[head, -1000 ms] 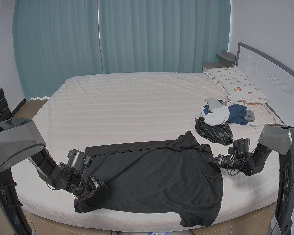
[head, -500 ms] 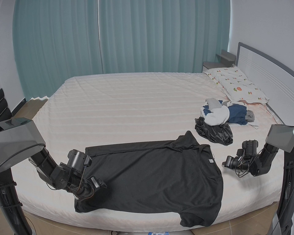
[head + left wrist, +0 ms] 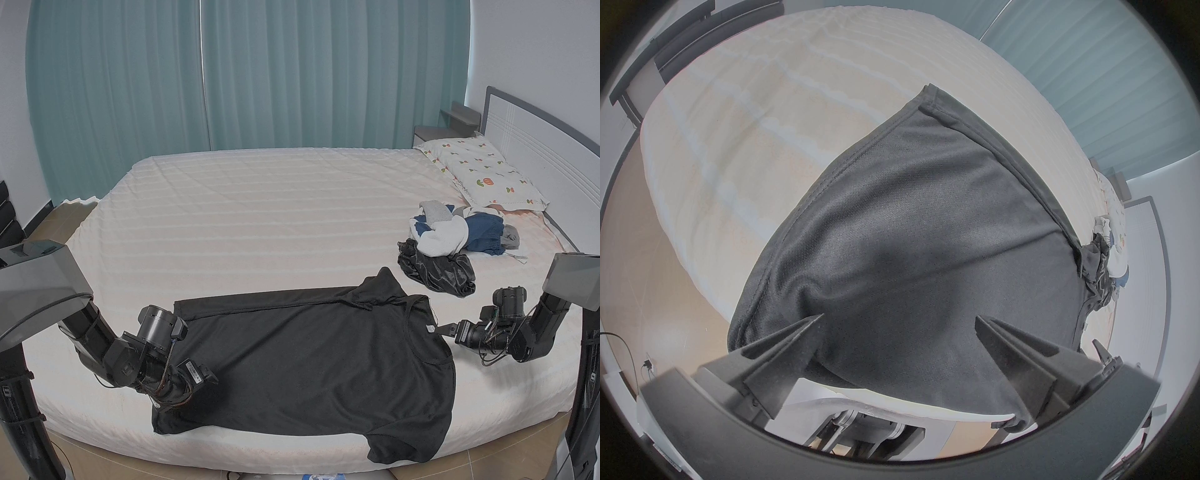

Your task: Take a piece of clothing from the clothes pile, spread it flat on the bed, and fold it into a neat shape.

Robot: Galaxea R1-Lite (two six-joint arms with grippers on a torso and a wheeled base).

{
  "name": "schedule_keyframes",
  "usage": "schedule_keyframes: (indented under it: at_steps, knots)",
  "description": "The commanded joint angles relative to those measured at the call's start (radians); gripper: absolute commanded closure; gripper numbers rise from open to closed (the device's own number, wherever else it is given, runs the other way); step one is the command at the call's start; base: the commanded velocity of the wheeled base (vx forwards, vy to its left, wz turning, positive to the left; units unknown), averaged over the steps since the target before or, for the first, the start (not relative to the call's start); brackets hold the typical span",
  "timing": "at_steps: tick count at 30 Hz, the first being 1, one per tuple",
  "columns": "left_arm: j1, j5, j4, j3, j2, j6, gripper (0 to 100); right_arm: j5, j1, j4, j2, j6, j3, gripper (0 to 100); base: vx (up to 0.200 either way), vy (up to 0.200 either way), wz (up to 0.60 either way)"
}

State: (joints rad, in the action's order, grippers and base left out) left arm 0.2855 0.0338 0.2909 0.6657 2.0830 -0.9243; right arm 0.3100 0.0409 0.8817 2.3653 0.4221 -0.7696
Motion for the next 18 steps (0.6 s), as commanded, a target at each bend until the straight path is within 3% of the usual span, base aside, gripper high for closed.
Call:
schedule_keyframes:
  at_steps: [1,4,5,9,18]
  knots:
    - [0.000,0.000,0.001,0.000,0.000,0.001,0,0.001,-0.036,0.000,0.002,0.037,-0.004,0,0.000,0.000,0.00]
    - [0.000,0.000,0.001,0.000,-0.001,0.001,0,0.000,-0.047,0.000,0.031,0.030,-0.004,0,0.000,0.000,0.00]
    - [0.000,0.000,0.001,0.000,-0.001,0.001,0,-0.002,-0.050,0.000,0.037,0.026,-0.002,100,0.000,0.000,0.00]
    - [-0.002,0.000,0.001,0.000,-0.001,0.001,0,-0.009,-0.053,0.000,0.045,0.033,0.000,100,0.000,0.000,0.00]
    - [0.000,0.000,-0.004,0.000,0.000,-0.001,0,-0.008,0.022,0.005,0.000,0.024,0.065,100,0.000,0.000,0.00]
